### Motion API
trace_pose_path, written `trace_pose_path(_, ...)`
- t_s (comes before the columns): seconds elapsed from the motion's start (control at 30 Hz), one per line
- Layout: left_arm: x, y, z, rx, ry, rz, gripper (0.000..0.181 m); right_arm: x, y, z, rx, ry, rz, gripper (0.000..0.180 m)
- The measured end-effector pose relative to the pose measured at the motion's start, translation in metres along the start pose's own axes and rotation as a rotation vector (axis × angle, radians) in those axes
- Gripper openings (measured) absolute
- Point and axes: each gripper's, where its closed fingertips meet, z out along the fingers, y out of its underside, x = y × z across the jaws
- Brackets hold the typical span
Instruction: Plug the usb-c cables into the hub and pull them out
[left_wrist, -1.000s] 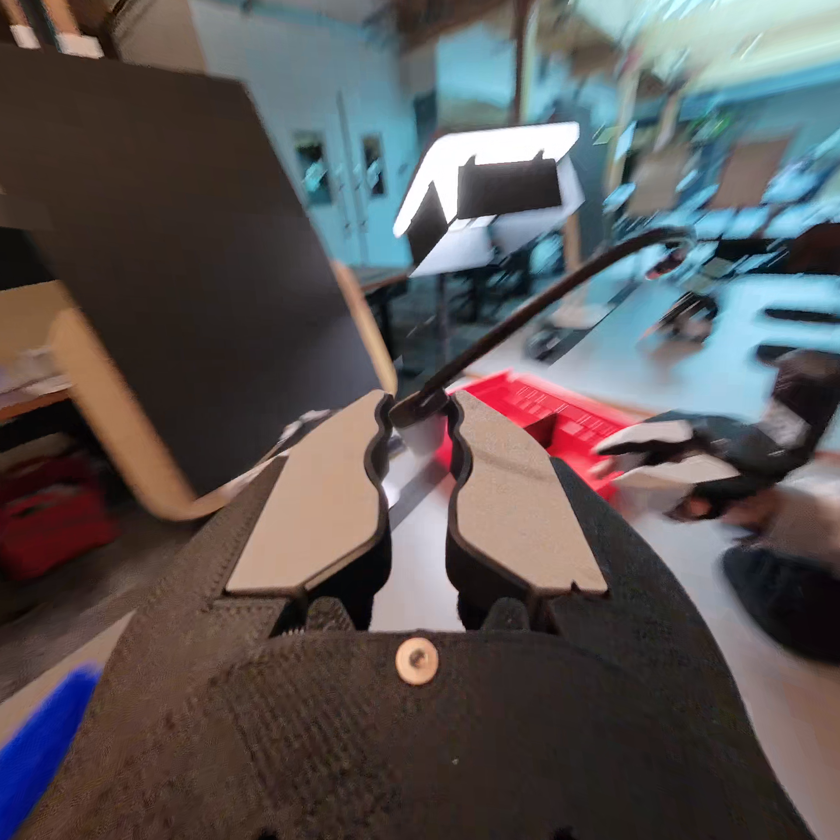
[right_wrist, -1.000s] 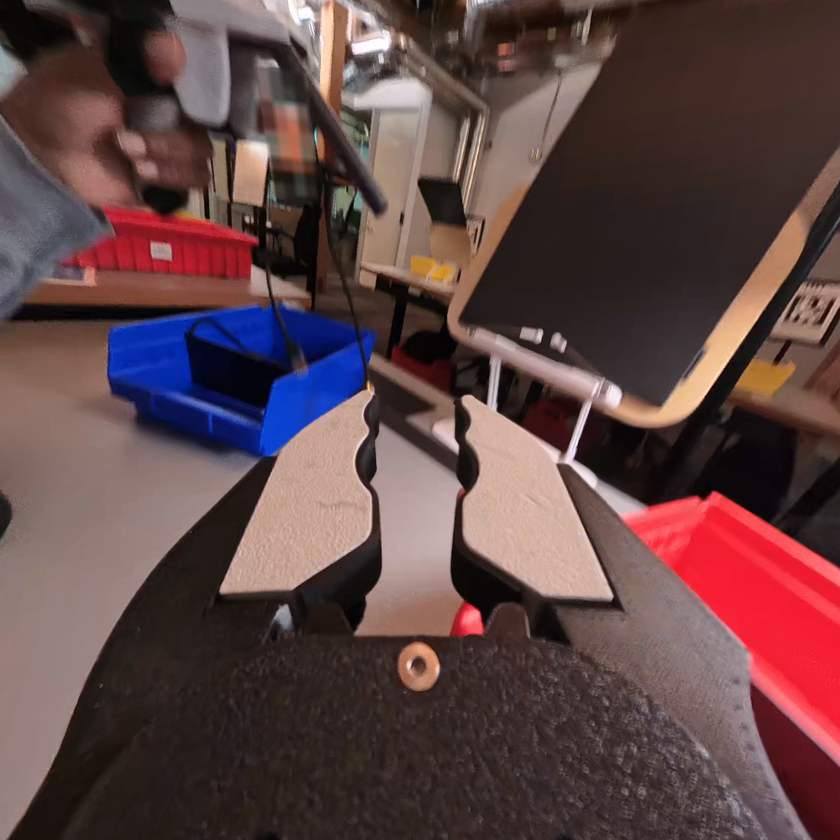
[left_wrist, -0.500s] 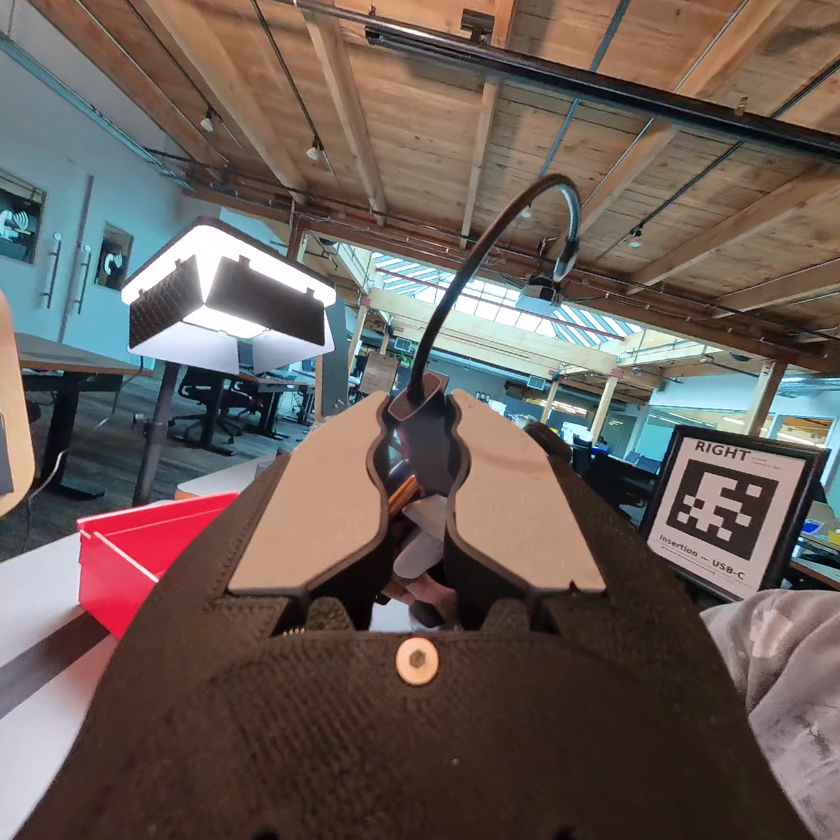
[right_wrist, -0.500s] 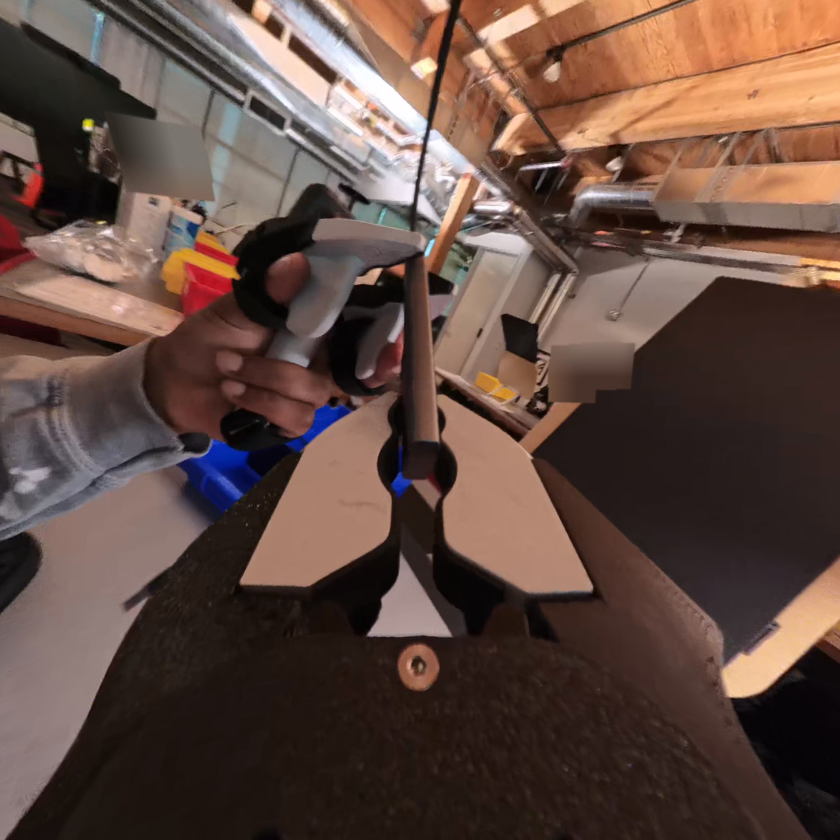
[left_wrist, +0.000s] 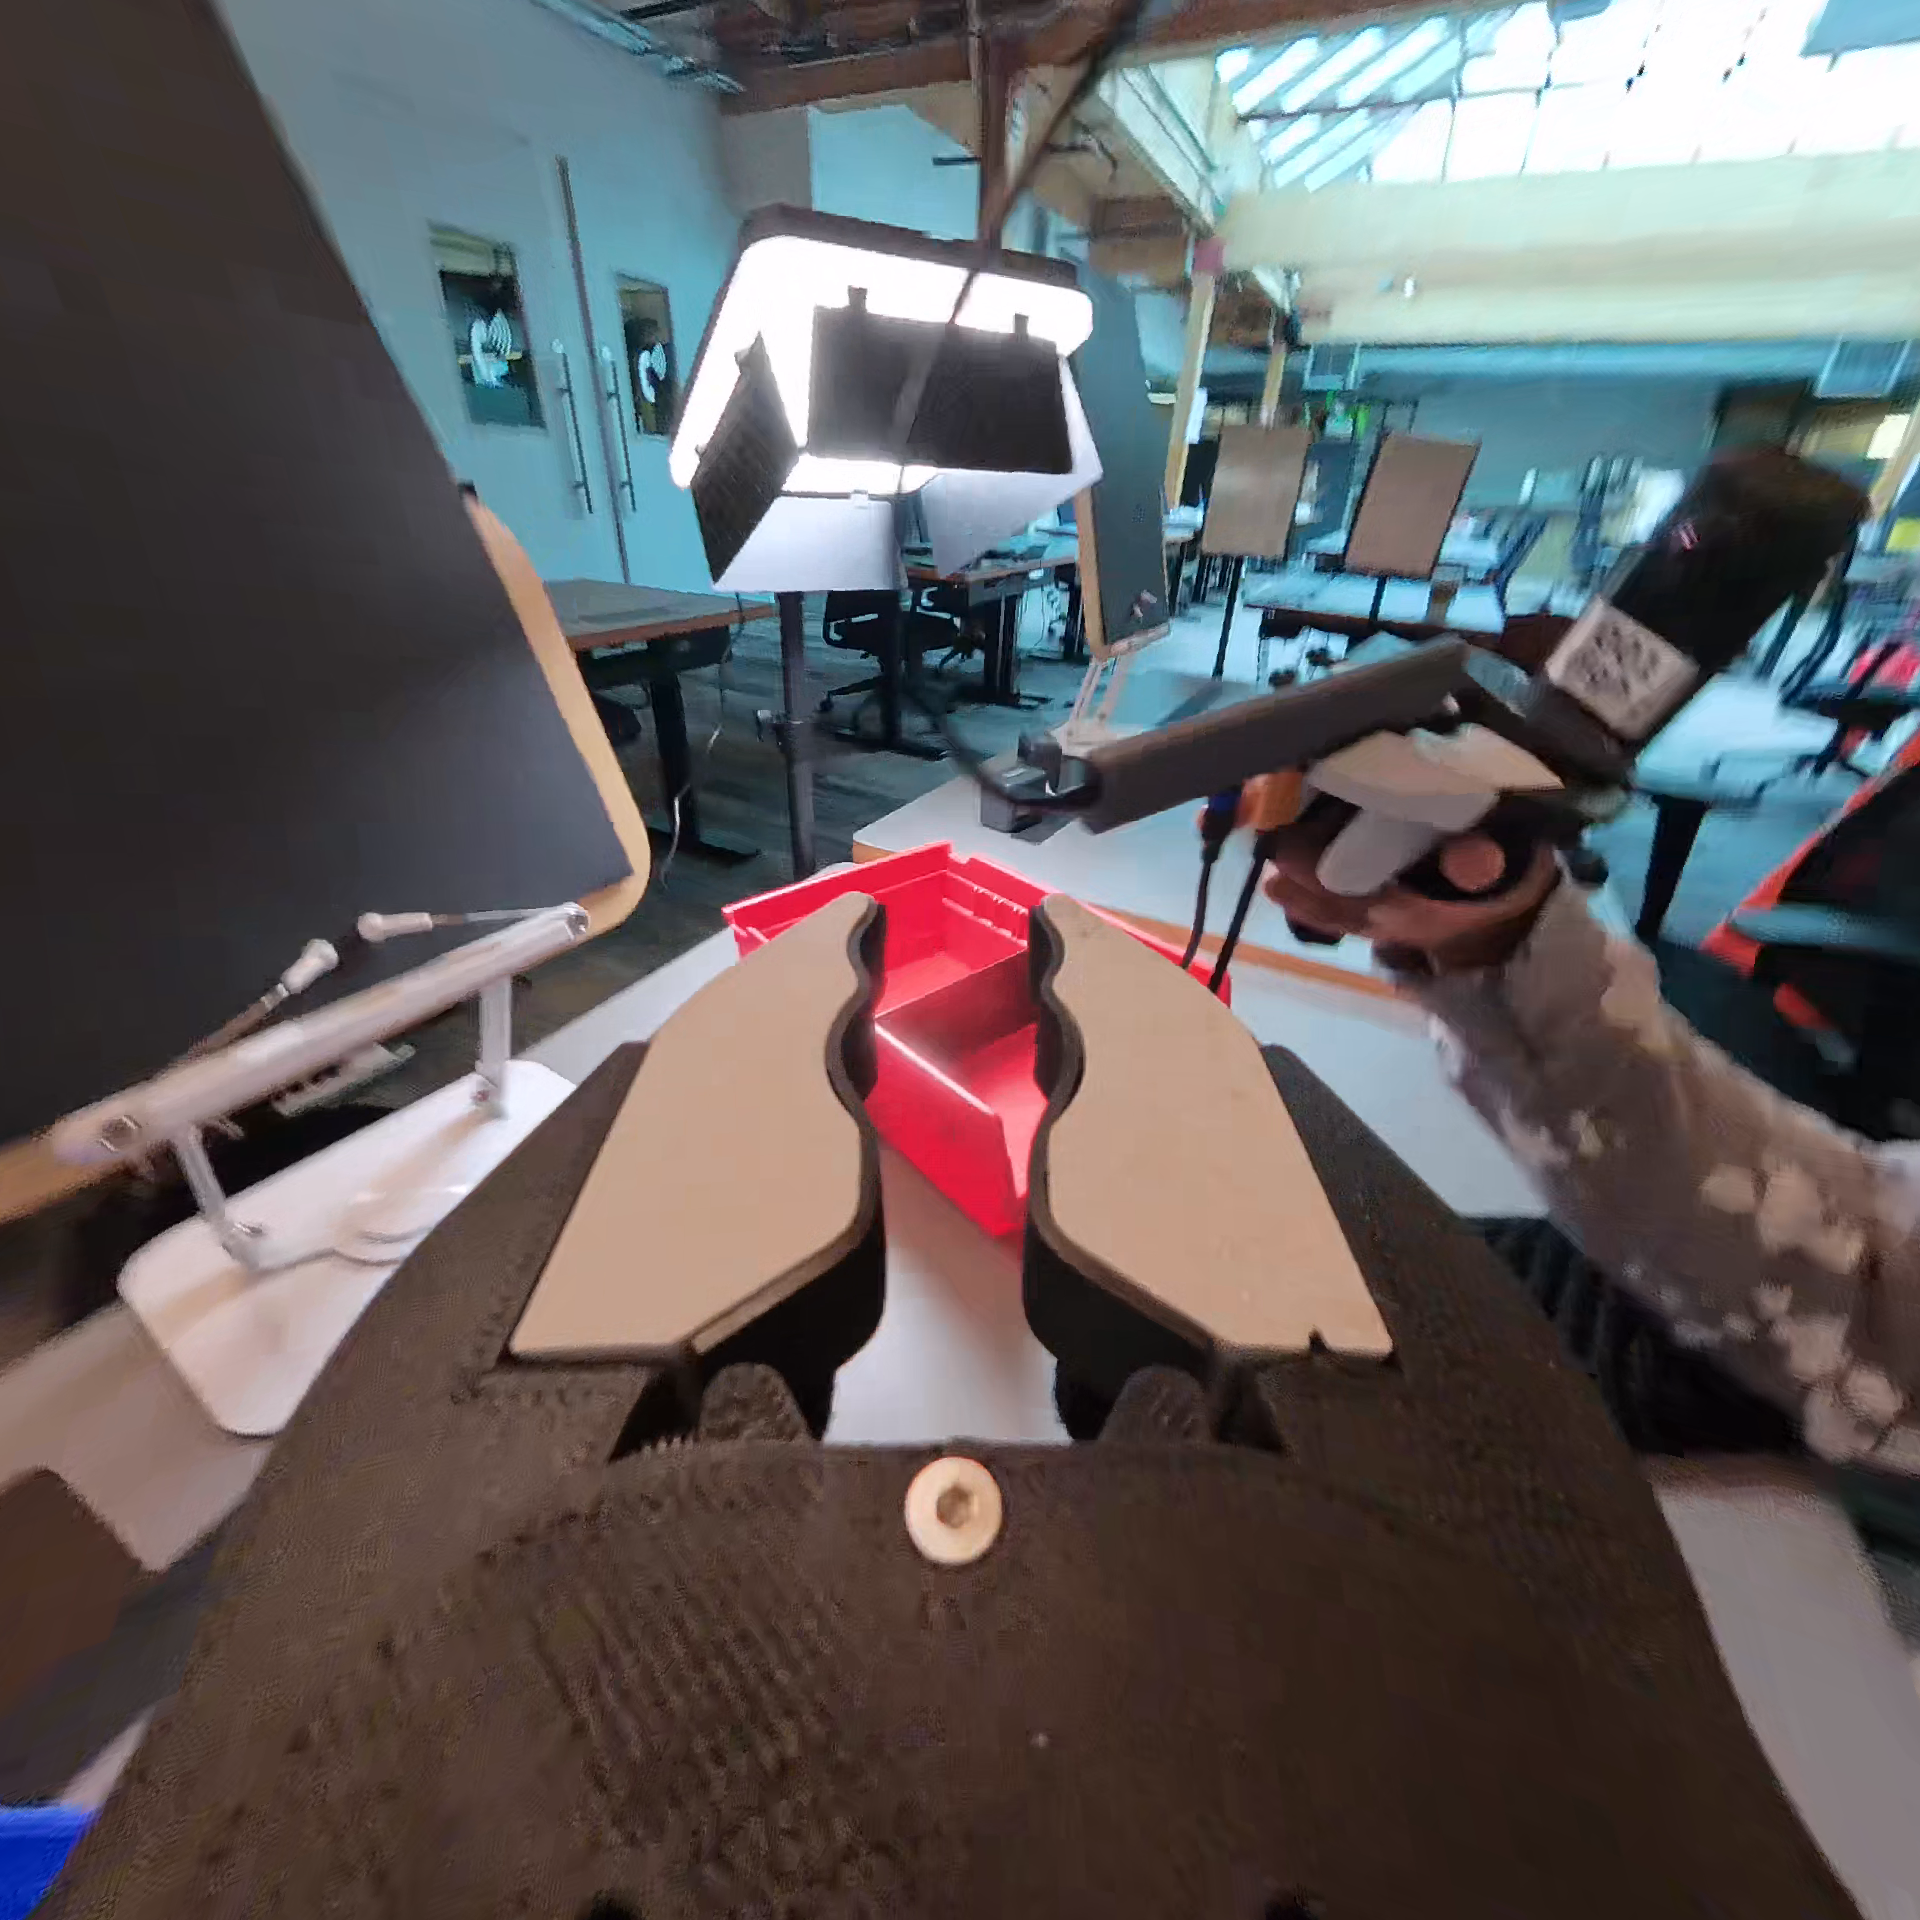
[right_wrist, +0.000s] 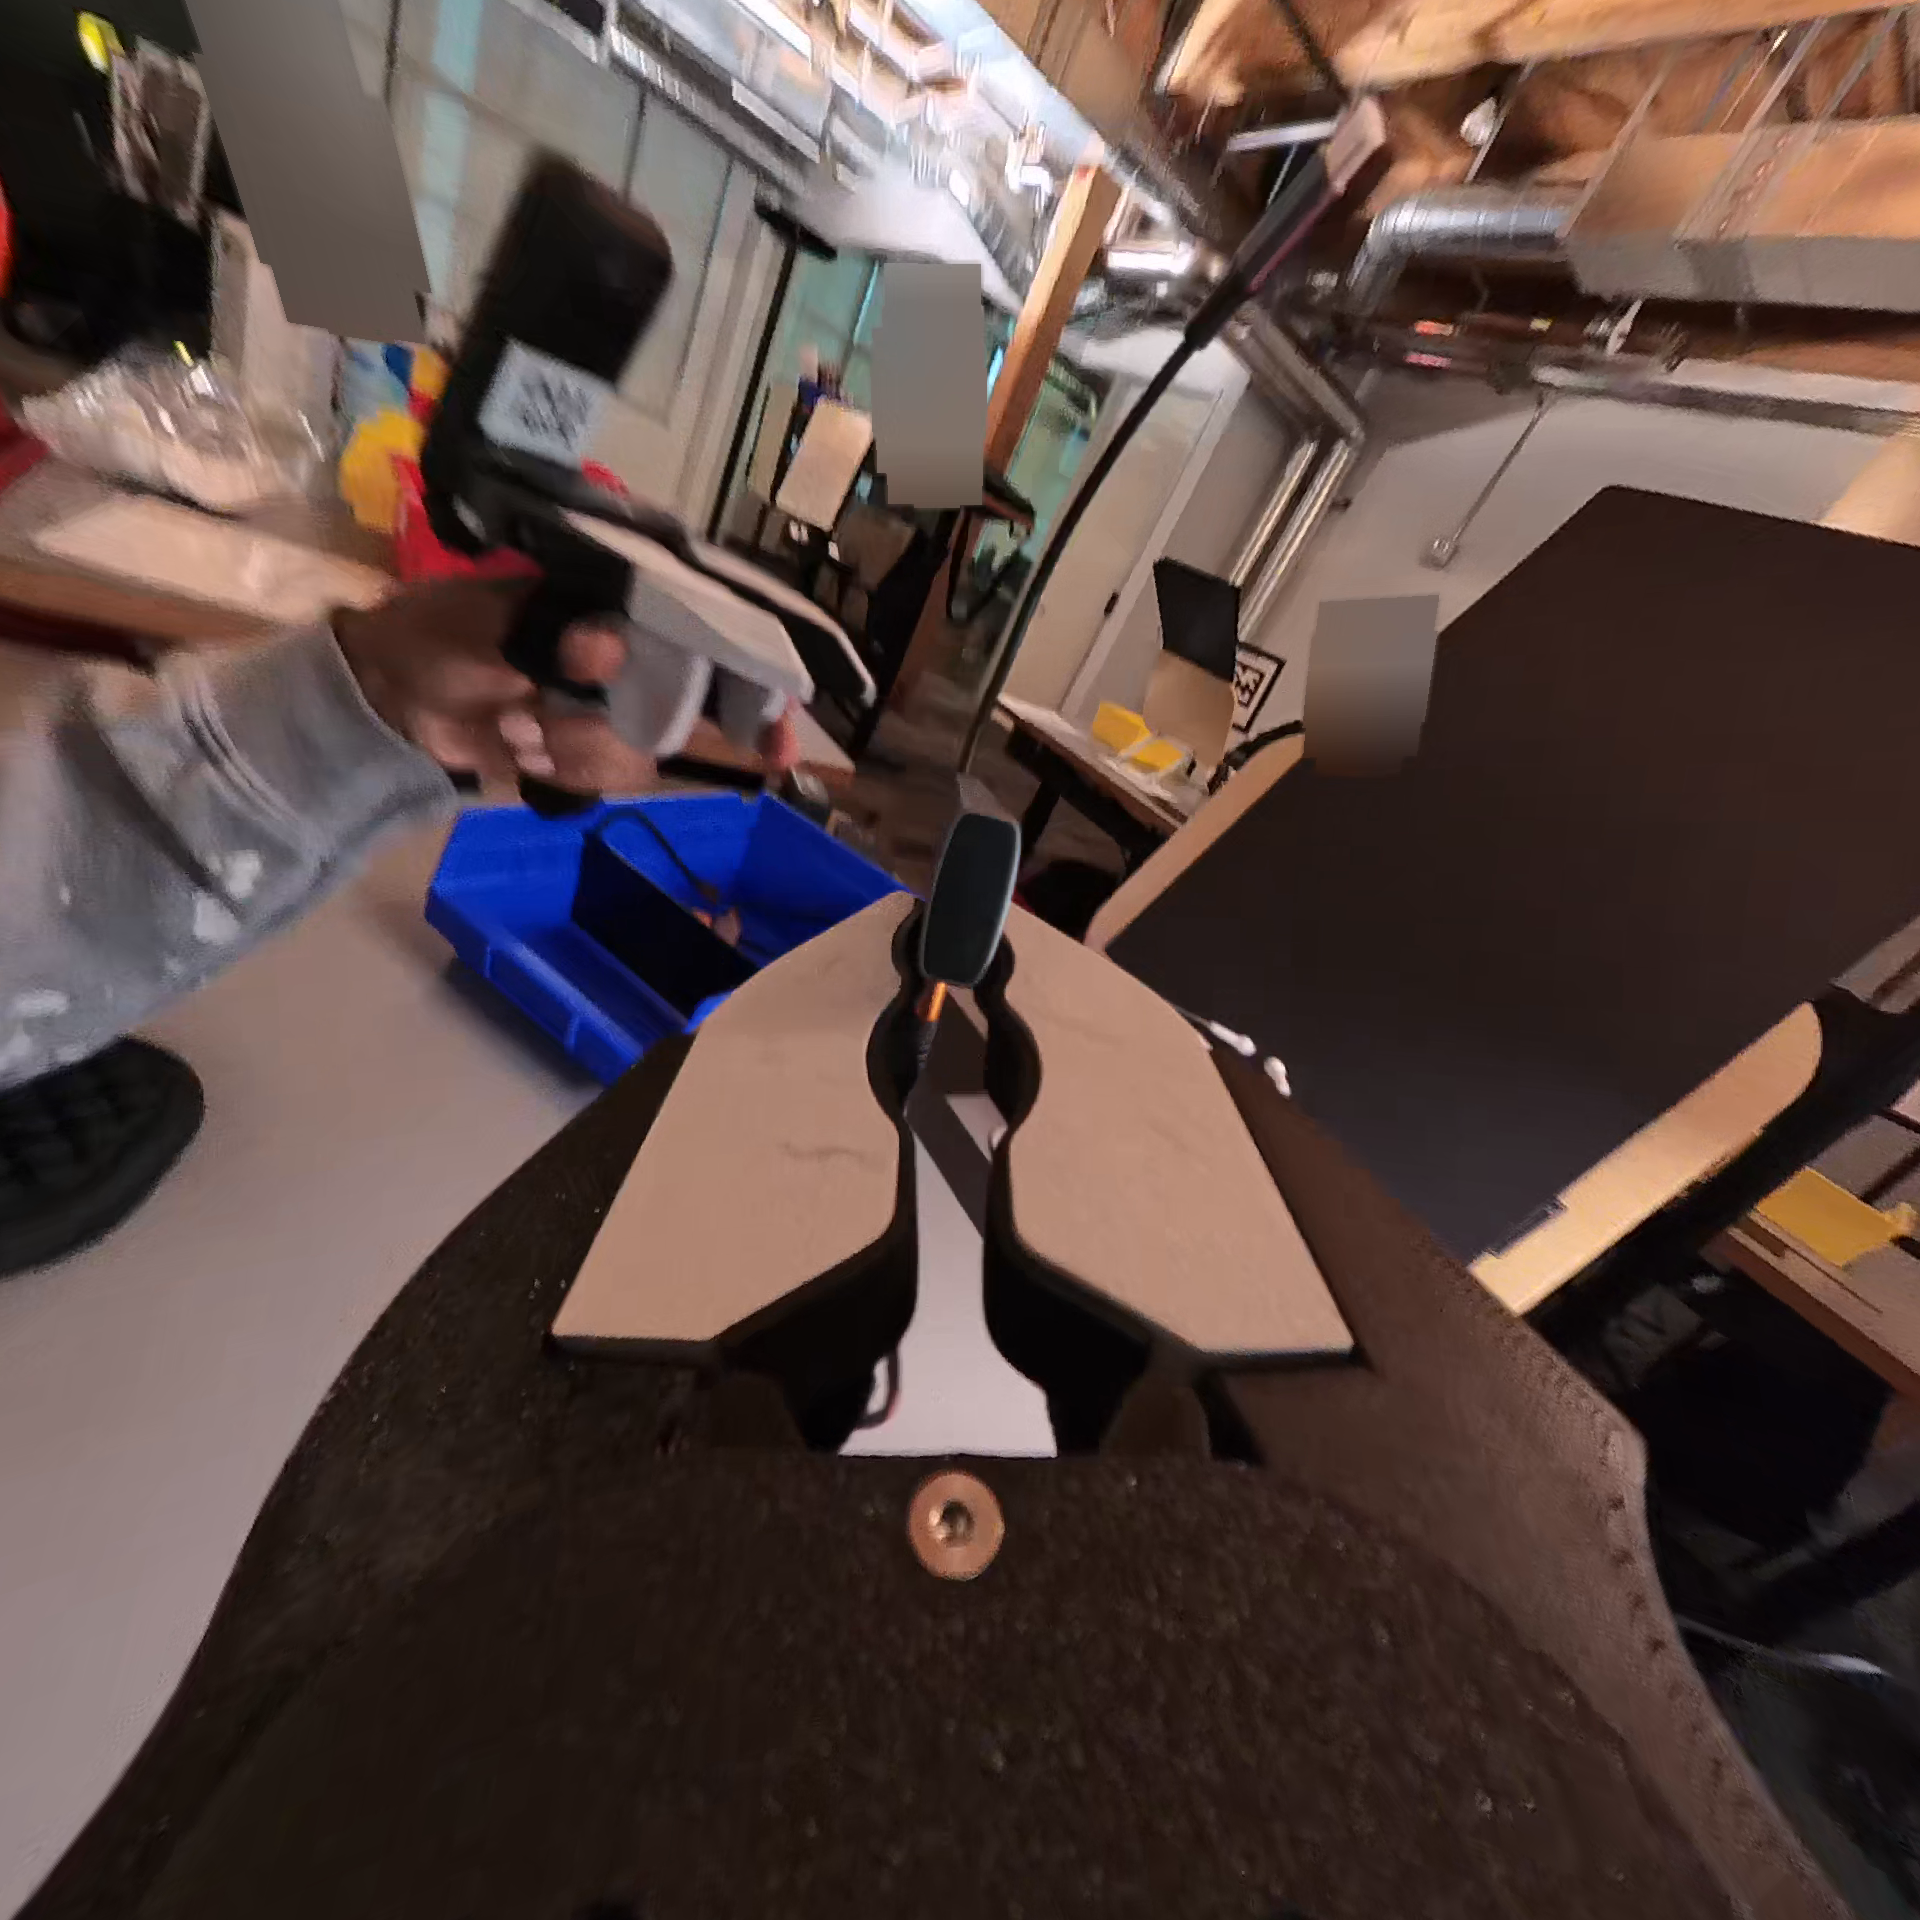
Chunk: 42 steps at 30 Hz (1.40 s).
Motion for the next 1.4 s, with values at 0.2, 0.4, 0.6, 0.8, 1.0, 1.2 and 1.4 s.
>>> trace_pose_path(0.2, 0.075, 0.019, 0.016, -0.195, 0.098, 0.427, 0.024, -0.039, 0.031, -0.01, -0.28, -0.198, -0.088, 0.008)
trace_pose_path(0.4, 0.108, 0.077, 0.039, -0.429, 0.264, 0.509, 0.031, -0.09, 0.037, -0.007, -0.331, -0.442, -0.068, 0.008)
trace_pose_path(0.6, 0.113, 0.064, 0.045, -0.309, 0.326, 0.424, 0.012, -0.074, 0.009, 0.0, -0.112, -0.365, -0.026, 0.002)
trace_pose_path(0.8, 0.101, 0.028, 0.036, -0.089, 0.35, 0.247, 0.011, -0.054, -0.006, -0.005, -0.01, -0.285, 0.038, 0.016)
trace_pose_path(1.0, 0.104, 0.022, 0.038, 0.019, 0.408, 0.197, 0.011, -0.057, -0.005, 0.01, -0.033, -0.244, 0.047, 0.019)
trace_pose_path(1.2, 0.106, 0.024, 0.036, 0.093, 0.471, 0.201, 0.011, -0.063, -0.003, 0.014, -0.079, -0.236, -0.006, 0.007)
trace_pose_path(1.4, 0.096, 0.029, 0.016, 0.047, 0.523, 0.189, 0.02, -0.078, 0.015, 0.024, -0.231, -0.211, -0.162, 0.007)
